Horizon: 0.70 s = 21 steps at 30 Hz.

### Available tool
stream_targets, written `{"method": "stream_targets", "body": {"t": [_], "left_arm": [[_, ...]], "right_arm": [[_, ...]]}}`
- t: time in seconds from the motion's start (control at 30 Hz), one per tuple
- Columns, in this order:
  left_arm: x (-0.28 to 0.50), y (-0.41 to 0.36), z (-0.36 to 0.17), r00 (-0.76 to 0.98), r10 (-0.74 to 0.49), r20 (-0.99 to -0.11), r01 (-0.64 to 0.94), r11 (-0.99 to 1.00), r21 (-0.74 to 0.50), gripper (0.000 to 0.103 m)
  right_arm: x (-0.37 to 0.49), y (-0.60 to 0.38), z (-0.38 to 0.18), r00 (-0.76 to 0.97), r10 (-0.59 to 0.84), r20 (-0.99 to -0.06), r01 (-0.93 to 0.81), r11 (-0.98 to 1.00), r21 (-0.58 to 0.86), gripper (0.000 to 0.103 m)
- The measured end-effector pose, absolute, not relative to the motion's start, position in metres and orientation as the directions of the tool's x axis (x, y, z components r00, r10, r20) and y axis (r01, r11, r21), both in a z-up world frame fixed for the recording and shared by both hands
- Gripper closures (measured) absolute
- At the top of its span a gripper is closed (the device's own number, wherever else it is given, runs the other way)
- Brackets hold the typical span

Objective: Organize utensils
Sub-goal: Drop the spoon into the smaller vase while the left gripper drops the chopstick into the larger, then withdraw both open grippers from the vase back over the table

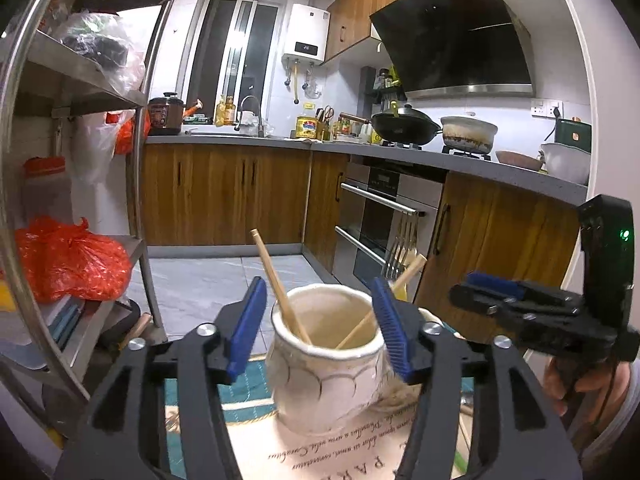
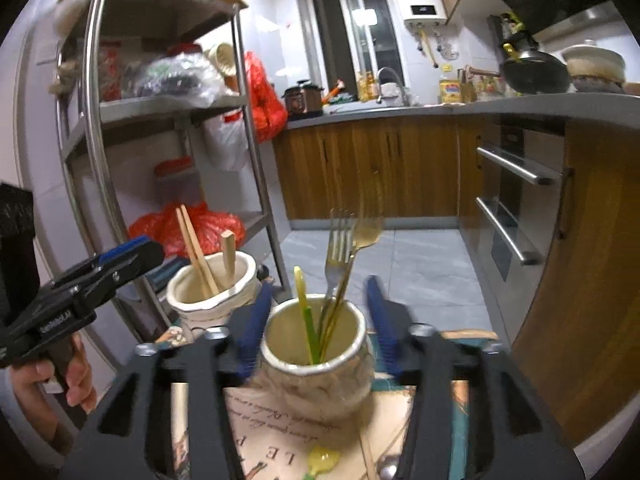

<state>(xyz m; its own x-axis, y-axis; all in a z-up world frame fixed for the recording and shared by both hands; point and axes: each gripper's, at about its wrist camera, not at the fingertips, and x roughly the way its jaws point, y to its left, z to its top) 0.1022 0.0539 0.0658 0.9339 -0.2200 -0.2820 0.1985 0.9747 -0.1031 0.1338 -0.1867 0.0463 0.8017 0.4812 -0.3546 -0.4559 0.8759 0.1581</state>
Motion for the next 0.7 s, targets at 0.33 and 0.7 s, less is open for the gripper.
{"method": "stream_targets", "body": {"t": [0.33, 0.7], "left_arm": [[0.049, 0.057, 0.067, 0.937, -0.179, -0.3, 0.168, 0.984, -0.063, 0.006], [0.011, 0.057, 0.043, 0.919, -0.162, -0.359, 0.141, 0.986, -0.085, 0.006]], "right_arm": [[0.083, -0.224, 0.063, 0.852, 0.433, -0.295, -0.406, 0.901, 0.152, 0.005], [0.052, -0.248, 0.05, 0.861, 0.372, -0.348, -0.34, 0.928, 0.152, 0.005]]}}
